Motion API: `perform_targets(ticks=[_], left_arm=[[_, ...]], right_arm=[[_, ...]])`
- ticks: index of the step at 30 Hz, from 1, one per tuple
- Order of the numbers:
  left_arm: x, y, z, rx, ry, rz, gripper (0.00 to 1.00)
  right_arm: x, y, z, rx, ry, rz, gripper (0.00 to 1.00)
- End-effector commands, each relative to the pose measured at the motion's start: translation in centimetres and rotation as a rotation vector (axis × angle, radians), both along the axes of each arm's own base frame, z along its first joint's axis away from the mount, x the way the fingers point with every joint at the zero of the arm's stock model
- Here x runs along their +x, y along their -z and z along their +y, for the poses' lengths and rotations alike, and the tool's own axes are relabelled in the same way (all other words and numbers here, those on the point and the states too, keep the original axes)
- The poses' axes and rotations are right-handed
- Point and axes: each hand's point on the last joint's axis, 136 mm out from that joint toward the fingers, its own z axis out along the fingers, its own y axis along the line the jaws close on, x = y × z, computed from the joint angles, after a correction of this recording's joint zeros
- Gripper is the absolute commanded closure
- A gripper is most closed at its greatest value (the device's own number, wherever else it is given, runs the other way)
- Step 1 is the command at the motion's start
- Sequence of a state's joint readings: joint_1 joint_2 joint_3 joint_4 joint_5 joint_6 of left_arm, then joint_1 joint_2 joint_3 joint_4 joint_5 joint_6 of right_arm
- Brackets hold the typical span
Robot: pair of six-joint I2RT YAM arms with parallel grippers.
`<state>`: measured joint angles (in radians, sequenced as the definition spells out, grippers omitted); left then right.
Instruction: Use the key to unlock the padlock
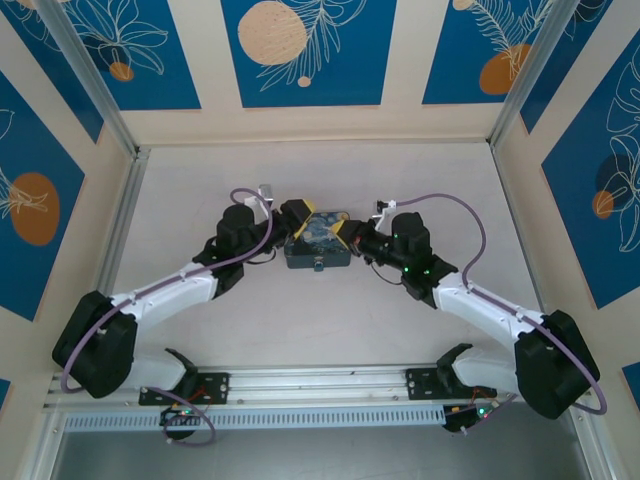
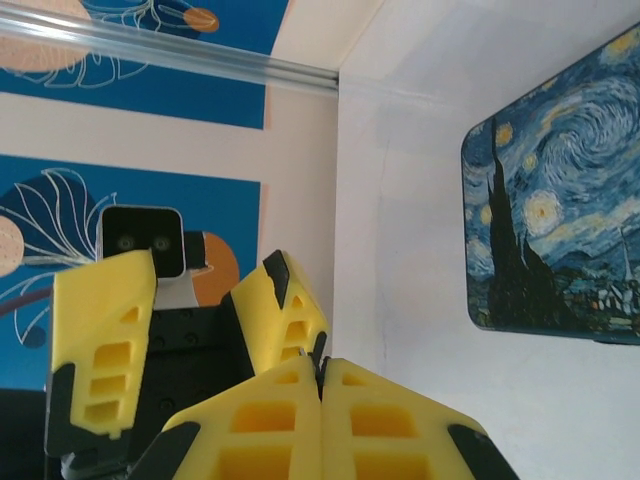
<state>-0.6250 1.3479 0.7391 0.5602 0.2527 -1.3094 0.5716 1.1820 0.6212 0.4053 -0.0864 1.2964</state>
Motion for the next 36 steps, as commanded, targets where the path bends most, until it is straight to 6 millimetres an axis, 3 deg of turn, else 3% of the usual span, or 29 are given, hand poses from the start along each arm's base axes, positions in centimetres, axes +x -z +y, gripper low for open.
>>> perform_targets(ticks=[1,12,25,36], left_arm=[[0.2,-0.3,-0.5,-0.045,-0.006,-0.012,0.48],[0.3,0.5,-1.5,-0.051,0.007,0.000,0.56],[0.1,0.6,-1.9,-0.057,0.014,0.003,0.79],[-0.1,0.7,-2.2,-0.053,0.020,0.005,0.82]], right_arm=[[1.4,-2.4,0.2,0.045,0.057,-0.044,1.00],[1.8,-2.4,1.4,0.057,0.040,-0.040,1.00],[1.9,-2.0,1.9,0.068,0.032,-0.025,1.00],[1.9,-2.4,2.2,0.075,0.026,-0.030,1.00]])
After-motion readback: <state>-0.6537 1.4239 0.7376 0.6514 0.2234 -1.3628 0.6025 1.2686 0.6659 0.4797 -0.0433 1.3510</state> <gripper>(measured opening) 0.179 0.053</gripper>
